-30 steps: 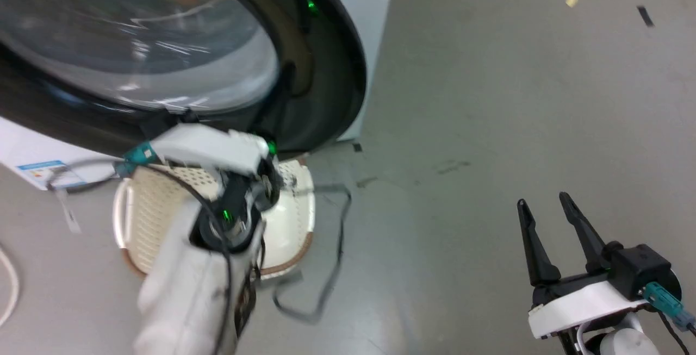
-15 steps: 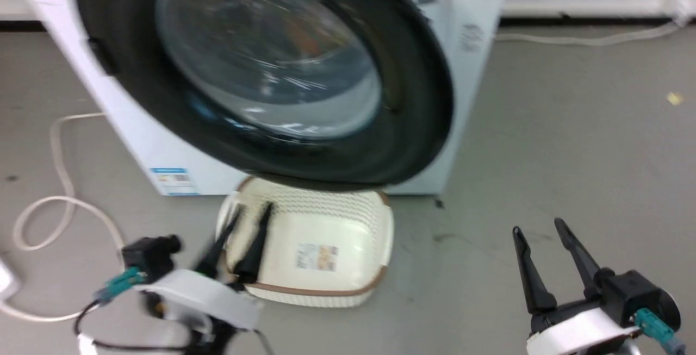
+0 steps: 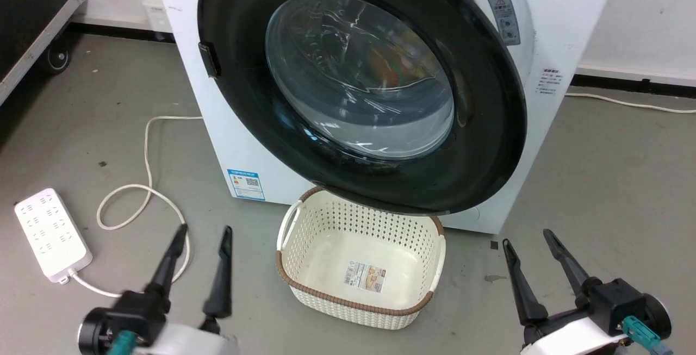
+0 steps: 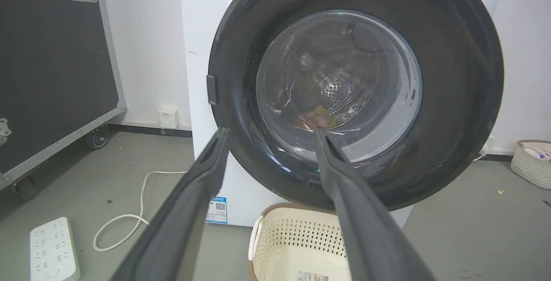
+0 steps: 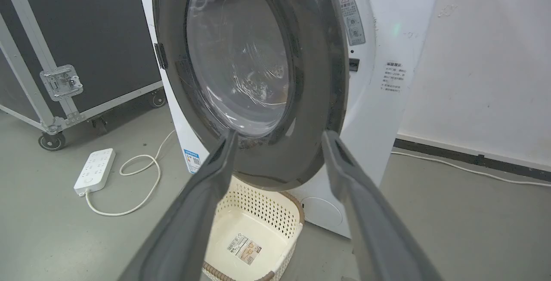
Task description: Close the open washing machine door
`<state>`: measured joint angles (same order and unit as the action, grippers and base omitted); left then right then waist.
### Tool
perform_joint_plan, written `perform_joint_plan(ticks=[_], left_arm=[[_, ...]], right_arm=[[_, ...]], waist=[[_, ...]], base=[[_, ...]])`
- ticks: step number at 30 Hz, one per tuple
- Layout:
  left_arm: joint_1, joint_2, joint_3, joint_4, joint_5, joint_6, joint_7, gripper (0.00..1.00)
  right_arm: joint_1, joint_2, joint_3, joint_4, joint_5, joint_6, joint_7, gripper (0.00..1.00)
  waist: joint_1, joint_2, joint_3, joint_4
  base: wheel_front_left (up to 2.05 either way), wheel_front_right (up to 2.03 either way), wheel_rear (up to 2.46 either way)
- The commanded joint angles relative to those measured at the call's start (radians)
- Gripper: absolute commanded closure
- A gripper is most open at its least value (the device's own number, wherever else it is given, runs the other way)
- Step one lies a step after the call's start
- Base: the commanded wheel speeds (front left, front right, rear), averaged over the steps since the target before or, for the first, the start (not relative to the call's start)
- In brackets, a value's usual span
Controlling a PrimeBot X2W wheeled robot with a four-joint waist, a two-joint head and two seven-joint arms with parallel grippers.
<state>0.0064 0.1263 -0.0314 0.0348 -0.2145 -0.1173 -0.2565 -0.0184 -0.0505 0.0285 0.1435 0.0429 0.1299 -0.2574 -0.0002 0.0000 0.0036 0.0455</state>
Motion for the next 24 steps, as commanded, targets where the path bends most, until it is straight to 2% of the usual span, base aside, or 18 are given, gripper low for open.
perform_joint_plan(ticks=[1, 6, 7, 8, 9, 17, 20, 22, 23, 24], left_arm=[[0.022, -0.001, -0.008, -0.012, 0.047, -0.005, -0.005, 0.00], [0.046, -0.010, -0.029, 0.004, 0.097, -0.010, -0.005, 0.00], [0.045, -0.010, -0.035, 0.007, 0.105, -0.011, -0.005, 0.00], [0.045, -0.010, -0.039, 0.010, 0.110, -0.011, -0.005, 0.00], [0.043, -0.010, -0.041, 0.013, 0.114, -0.012, -0.005, 0.00], [0.009, -0.009, -0.057, 0.012, 0.127, -0.013, -0.005, 0.00], [-0.026, -0.004, -0.077, -0.001, 0.131, -0.013, -0.005, 0.00], [-0.036, -0.006, -0.076, -0.005, 0.129, -0.013, -0.005, 0.00], [-0.053, -0.015, -0.070, -0.011, 0.120, -0.013, -0.005, 0.00], [-0.053, -0.015, -0.070, -0.011, 0.120, -0.013, -0.005, 0.00]], right_arm=[[0.019, 0.000, -0.003, 0.011, -0.003, 0.001, -0.004, 0.00], [0.015, 0.000, -0.012, 0.035, -0.006, 0.001, -0.004, 0.00], [0.014, 0.000, -0.013, 0.036, -0.004, 0.001, -0.004, 0.16], [0.012, 0.000, -0.012, 0.037, -0.004, 0.001, -0.004, 0.62], [0.010, 0.000, -0.011, 0.035, -0.006, 0.001, -0.004, 1.00], [-0.041, -0.012, 0.031, 0.012, -0.036, 0.001, -0.004, 1.00], [-0.147, -0.075, 0.109, 0.029, -0.019, 0.001, -0.004, 1.00], [-0.182, -0.089, 0.127, 0.038, 0.003, 0.001, -0.004, 1.00], [-0.257, -0.133, 0.167, 0.064, 0.031, 0.001, -0.004, 1.00], [-0.257, -0.133, 0.167, 0.064, 0.031, 0.001, -0.004, 1.00]], waist=[[0.0002, 0.0000, 0.001, 0.002], [0.0002, 0.0000, 0.007, -0.001], [0.0002, 0.0000, 0.009, -0.002], [0.0002, 0.0000, 0.011, -0.003], [0.0002, 0.0000, 0.015, -0.004], [0.0002, 0.0000, 0.072, 0.004], [0.0002, 0.0000, 0.136, 0.018], [0.0002, 0.0000, 0.154, 0.021], [0.0002, 0.0000, 0.190, 0.029], [0.0002, 0.0000, 0.190, 0.029]], base=[[0.00, 0.00, 0.00], [0.00, 0.00, 0.00], [0.00, 0.00, 0.00], [0.00, 0.00, 0.00], [0.00, 0.00, 0.00], [0.00, 0.00, 0.00], [0.00, 0.00, 0.00], [0.00, 0.00, 0.00], [0.00, 0.00, 0.00], [0.00, 0.00, 0.00]])
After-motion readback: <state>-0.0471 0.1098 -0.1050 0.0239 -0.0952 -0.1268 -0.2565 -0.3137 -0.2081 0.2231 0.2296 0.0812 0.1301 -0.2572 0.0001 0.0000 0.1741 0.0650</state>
